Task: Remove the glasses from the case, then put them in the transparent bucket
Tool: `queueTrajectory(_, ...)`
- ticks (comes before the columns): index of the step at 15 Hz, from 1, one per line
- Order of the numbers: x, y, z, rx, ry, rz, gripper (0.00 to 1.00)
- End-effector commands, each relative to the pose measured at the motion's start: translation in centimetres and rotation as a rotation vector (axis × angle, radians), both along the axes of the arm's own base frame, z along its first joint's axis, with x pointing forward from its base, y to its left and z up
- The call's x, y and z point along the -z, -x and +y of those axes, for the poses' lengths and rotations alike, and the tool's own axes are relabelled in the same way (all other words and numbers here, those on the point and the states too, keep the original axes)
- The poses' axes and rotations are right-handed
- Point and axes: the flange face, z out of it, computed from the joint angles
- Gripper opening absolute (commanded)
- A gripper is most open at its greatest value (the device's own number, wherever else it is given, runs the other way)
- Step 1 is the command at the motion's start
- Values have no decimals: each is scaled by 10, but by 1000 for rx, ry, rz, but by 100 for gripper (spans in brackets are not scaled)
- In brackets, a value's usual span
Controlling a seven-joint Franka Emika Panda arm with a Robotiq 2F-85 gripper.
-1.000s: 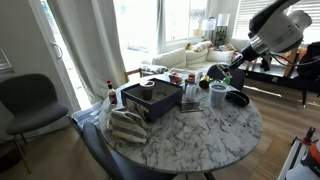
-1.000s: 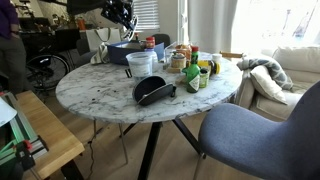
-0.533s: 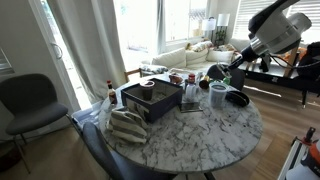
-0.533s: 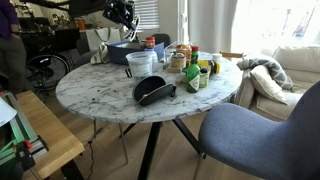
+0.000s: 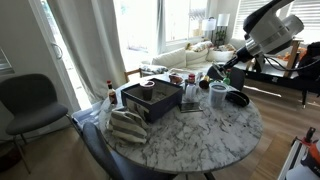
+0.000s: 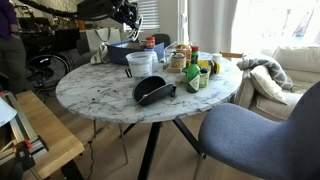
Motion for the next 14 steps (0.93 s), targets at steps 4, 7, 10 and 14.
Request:
queueTrajectory(4,30,2,-9,-3,-39,25,3)
queueTrajectory(7,43,0,-11,-24,-47,27,3)
queueTrajectory(10,53,-5,-11,-47,-49,34,3)
queueTrajectory(14,64,-11,-12,-56,-53,43,43)
